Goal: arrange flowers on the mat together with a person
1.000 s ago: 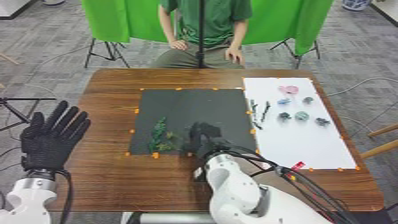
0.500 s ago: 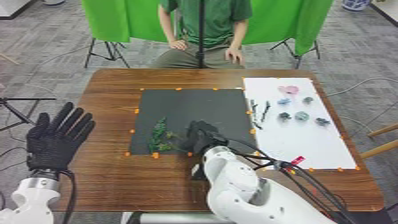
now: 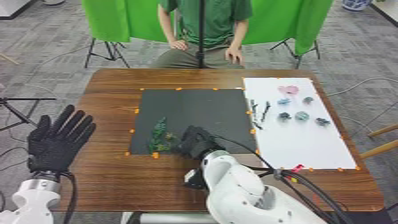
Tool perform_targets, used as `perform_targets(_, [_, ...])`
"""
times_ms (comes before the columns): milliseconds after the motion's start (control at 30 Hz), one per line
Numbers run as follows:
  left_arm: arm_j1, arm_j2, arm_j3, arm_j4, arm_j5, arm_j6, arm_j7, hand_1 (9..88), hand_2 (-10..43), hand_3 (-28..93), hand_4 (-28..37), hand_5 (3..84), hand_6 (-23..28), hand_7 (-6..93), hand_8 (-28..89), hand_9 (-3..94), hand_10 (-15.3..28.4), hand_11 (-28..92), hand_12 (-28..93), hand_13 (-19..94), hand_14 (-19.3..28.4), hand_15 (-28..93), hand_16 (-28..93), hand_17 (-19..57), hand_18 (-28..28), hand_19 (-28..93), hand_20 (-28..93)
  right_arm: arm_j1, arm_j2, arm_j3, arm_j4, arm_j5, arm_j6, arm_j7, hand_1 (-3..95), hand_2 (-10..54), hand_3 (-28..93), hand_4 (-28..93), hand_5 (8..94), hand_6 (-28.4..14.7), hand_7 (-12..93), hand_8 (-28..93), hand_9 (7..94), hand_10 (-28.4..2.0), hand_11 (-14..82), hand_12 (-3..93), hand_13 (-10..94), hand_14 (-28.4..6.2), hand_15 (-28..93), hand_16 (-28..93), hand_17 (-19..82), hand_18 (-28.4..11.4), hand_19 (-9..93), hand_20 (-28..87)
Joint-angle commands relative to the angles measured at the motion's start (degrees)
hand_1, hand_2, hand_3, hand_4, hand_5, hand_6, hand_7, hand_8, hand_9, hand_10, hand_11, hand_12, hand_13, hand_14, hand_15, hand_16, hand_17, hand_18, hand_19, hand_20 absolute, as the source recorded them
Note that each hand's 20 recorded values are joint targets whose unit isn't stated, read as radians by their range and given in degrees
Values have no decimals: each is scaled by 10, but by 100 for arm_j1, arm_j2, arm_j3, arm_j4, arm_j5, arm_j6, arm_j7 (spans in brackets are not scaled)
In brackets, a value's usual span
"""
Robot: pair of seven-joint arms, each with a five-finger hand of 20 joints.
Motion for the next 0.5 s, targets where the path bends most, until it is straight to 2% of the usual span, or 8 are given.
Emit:
perform_targets(33, [159, -109, -91, -5, -37, 49, -4, 279, 108, 709, -283, 451, 69, 105, -92, 407, 149, 166, 85, 288, 162, 317, -69, -34, 128, 282, 118, -703, 665, 838, -409, 751, 1060, -463, 376, -41, 668, -176, 721, -54, 399, -13, 642, -204, 509, 323, 583, -192, 706, 234, 199, -252, 684, 235])
perform_targets(100, [168, -133, -98, -6, -27, 45, 10, 279, 108, 708, -283, 451, 69, 104, -92, 407, 149, 166, 85, 288, 162, 318, -69, -34, 128, 283, 118, -771, 822, 1104, -526, 1038, 1359, -547, 365, -38, 676, -173, 707, -57, 397, -86, 635, -203, 492, 310, 575, -185, 681, 218, 191, -245, 670, 228])
perform_targets(167, [188, -169, -107, -8, -23, 27, 6, 279, 108, 708, -283, 451, 69, 104, -92, 407, 150, 166, 85, 288, 162, 317, -70, -34, 128, 283, 118, -1001, 991, 1547, -550, 1794, 1588, -1373, 359, -34, 681, -176, 700, -57, 399, -100, 634, -203, 479, 302, 572, -180, 663, 210, 182, -239, 651, 222])
perform_targets(233, [218, -197, -117, -24, -31, 44, 5, 279, 108, 708, -283, 451, 69, 104, -91, 406, 150, 166, 85, 288, 163, 318, -69, -34, 128, 282, 118, -1066, 1070, 1765, -569, 2028, 1892, -1404, 349, -20, 690, -184, 683, -57, 385, -114, 625, -200, 437, 276, 561, -181, 627, 197, 172, -230, 621, 215])
perform_targets(267, [233, -211, -119, -30, -28, 65, 13, 279, 108, 708, -283, 451, 69, 104, -91, 406, 150, 166, 85, 288, 162, 318, -69, -34, 128, 282, 118, -1185, 1115, 1946, -503, 2465, 1981, -1946, 344, -17, 694, -187, 680, -58, 370, -120, 624, -198, 418, 266, 561, -180, 609, 189, 168, -227, 606, 211])
perform_targets(400, [279, -228, -106, -37, -66, 28, 111, 276, 109, 708, -283, 451, 69, 104, -92, 406, 149, 166, 85, 288, 162, 317, -69, -34, 128, 283, 117, -1609, 1278, 2823, -295, 3973, 1206, -3247, 327, 23, 709, -206, 647, -55, 328, -130, 598, -190, 292, 218, 513, -164, 456, 170, 139, -208, 512, 197])
perform_targets(467, [254, -229, -96, -13, -118, -54, 155, 266, 113, 704, -283, 451, 69, 103, -92, 406, 150, 165, 85, 288, 162, 316, -69, -34, 128, 282, 117, -1864, 1325, 3267, -151, 4935, 827, -4045, 295, 64, 711, -216, 626, -56, 284, -131, 582, -186, 211, 190, 488, -161, 304, 189, 139, -198, 436, 189])
perform_targets(500, [288, -205, -97, -16, -138, -100, 205, 257, 117, 702, -283, 451, 69, 102, -92, 406, 150, 163, 84, 288, 162, 313, -70, -34, 128, 281, 117, -1962, 1341, 3452, -115, 5439, 748, -4237, 266, 101, 698, -224, 578, -59, 217, -120, 534, -172, 142, 167, 449, -160, 184, 217, 136, -189, 354, 183])
